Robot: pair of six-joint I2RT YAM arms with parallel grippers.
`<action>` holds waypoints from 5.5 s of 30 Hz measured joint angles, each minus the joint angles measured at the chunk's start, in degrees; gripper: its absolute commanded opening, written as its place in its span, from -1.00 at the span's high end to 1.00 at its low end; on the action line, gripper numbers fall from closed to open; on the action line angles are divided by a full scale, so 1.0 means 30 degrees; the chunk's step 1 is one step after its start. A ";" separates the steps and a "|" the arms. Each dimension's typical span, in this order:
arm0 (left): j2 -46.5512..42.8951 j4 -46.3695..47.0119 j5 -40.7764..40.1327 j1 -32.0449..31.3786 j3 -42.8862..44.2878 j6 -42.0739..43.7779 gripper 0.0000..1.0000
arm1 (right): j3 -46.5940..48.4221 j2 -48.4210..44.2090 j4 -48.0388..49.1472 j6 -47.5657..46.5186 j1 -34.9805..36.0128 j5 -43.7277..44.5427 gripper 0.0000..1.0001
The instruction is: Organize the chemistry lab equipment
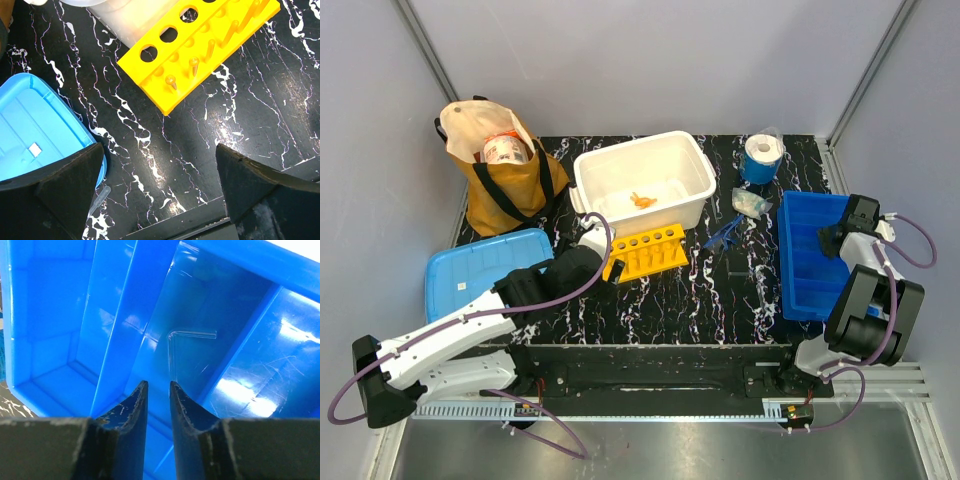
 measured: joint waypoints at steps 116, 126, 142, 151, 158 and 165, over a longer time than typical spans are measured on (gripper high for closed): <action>-0.5697 0.1435 -0.1931 -0.0015 -0.1384 -0.0386 -0.98 | 0.7774 -0.0175 -0.6411 -1.8717 0.6419 0.2317 0.89; -0.3359 0.1515 -0.1530 -0.0015 -0.1384 -0.0117 -0.98 | 0.7402 0.0889 -0.6011 -2.2083 0.5136 -0.0576 0.88; -0.2506 0.1705 -0.1945 -0.0015 -0.1297 0.0452 -0.98 | 0.6739 0.4182 -0.6382 -2.2236 0.5107 -0.0372 0.72; -0.2550 0.1814 -0.2521 -0.0015 -0.1253 0.0816 -0.98 | 0.6980 0.4743 -0.6790 -2.1580 0.5107 0.0503 0.57; -0.3665 0.1800 -0.2667 -0.0015 -0.1253 0.0845 -0.98 | 0.7264 0.4692 -0.7650 -2.0844 0.5107 0.0925 0.53; -0.4510 0.1800 -0.3060 -0.0015 -0.1253 0.0845 -0.98 | 0.9209 0.3242 -0.9158 -1.8695 0.5136 -0.0707 0.41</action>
